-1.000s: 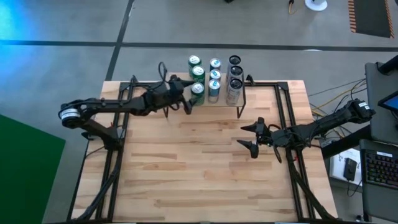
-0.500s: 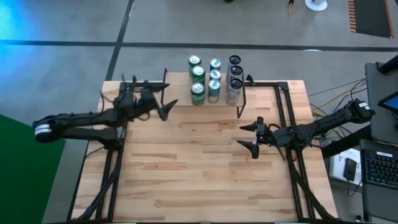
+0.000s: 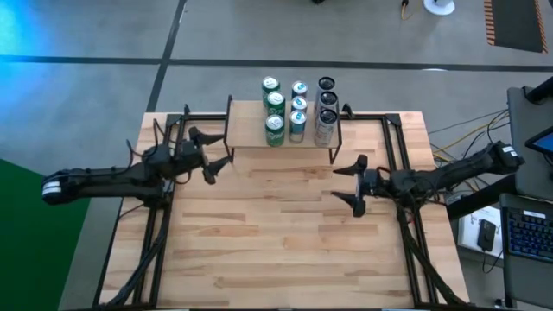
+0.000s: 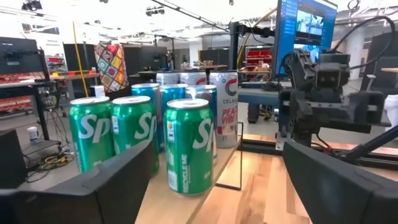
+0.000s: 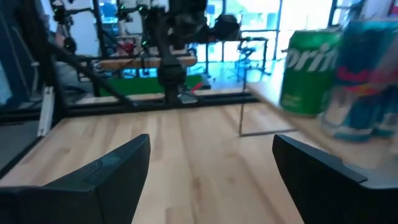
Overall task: Place canned beverage on shelf
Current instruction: Return to Home Position
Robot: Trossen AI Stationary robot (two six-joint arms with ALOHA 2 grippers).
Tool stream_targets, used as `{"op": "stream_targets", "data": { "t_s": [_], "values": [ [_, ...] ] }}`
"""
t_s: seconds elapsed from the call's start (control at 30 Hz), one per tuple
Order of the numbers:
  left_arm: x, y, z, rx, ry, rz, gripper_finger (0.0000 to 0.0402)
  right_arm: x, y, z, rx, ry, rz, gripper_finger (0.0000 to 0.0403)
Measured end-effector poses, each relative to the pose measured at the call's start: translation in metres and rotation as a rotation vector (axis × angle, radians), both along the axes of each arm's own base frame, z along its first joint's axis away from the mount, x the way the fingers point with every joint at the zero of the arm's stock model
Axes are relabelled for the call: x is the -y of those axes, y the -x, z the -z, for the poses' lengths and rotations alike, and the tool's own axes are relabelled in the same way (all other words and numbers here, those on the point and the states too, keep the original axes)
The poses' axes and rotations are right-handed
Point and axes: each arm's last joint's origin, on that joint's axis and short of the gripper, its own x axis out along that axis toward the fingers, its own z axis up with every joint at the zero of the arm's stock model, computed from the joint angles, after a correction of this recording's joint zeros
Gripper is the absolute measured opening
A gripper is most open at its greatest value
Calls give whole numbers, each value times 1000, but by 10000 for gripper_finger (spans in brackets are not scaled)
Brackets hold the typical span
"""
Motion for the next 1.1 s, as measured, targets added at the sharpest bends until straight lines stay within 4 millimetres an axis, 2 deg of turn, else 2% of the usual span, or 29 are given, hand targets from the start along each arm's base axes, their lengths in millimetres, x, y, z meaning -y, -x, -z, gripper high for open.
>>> {"op": "stream_targets", "data": {
  "t_s": [0.2,0.4,0.6,0.97,1.1],
  "values": [
    [4,16,10,37,-21,-3,323,19,13,-9,17,33,17,327],
    [7,27,27,82,-55,-7,312,35,34,-16,69,-18,3,327],
    [9,38,46,148,-66,-6,311,40,47,1,82,-53,31,327],
    [12,44,48,135,-31,26,310,39,58,25,186,-65,35,327],
    [14,44,48,140,-47,85,310,39,62,25,218,-69,34,327]
  ]
}}
